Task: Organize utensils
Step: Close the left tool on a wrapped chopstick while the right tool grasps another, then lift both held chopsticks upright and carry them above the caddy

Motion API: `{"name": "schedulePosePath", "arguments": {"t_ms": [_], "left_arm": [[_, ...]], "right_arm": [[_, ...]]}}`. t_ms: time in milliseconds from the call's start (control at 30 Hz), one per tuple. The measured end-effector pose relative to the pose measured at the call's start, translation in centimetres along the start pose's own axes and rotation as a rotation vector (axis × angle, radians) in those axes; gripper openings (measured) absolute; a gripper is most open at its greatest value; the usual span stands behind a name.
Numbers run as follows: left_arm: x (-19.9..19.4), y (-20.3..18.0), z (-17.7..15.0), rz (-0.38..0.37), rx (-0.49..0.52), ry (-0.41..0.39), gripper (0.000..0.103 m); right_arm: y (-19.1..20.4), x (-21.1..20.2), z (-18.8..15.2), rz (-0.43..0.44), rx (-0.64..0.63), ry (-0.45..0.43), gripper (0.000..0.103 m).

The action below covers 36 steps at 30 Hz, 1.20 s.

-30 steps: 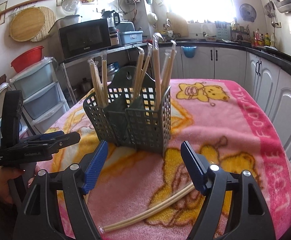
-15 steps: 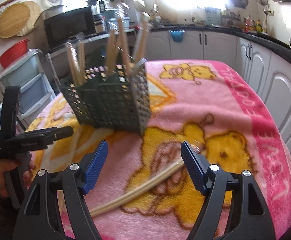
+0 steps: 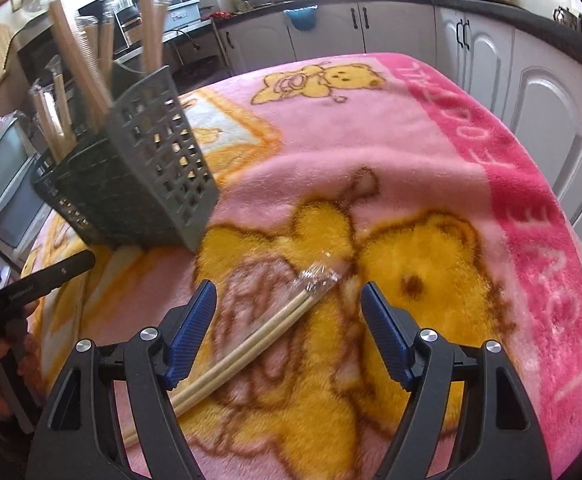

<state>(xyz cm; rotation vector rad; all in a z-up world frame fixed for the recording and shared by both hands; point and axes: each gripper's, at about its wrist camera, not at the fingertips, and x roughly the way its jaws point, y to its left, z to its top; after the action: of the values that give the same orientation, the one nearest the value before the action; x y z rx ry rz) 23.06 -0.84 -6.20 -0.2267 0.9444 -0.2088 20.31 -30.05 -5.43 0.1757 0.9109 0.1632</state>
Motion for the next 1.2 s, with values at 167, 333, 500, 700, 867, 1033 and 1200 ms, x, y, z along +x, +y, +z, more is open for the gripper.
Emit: {"name": "schedulePosePath", "arguments": {"t_ms": [167, 333, 500, 700, 867, 1033, 1200], "left_arm": [[0.0, 0.6, 0.2, 0.056, 0.007, -0.011, 0.032], [-0.2, 1.6, 0.3, 0.061, -0.008, -0.017, 0.021], [-0.3, 2.1, 0.2, 0.051, -0.029, -0.018, 0.013], [-0.9, 4.1, 0.0, 0.0, -0.067, -0.009, 0.006], [-3.1, 5.1, -0.7, -0.055, -0.084, -0.046, 0.005], [-6.1, 4.7, -0.6, -0.089, -0.069, -0.124, 0.004], [-10.3, 2.9, -0.1, -0.134, -0.021, -0.213, 0.004]], "right_arm": [[-0.5, 1.3, 0.3, -0.019, 0.005, 0.022, 0.051], [-1.0, 1.2, 0.2, -0.032, -0.003, 0.011, 0.023], [-0.6, 0.9, 0.1, 0.009, -0.019, 0.01, 0.007], [1.8, -0.5, -0.4, 0.103, -0.065, -0.011, 0.006], [4.3, -2.8, 0.0, 0.189, -0.122, -0.067, 0.006], [7.5, -6.6, 1.0, 0.257, -0.214, -0.168, 0.006], [9.8, -9.4, 1.8, 0.301, -0.281, -0.236, 0.006]]}}
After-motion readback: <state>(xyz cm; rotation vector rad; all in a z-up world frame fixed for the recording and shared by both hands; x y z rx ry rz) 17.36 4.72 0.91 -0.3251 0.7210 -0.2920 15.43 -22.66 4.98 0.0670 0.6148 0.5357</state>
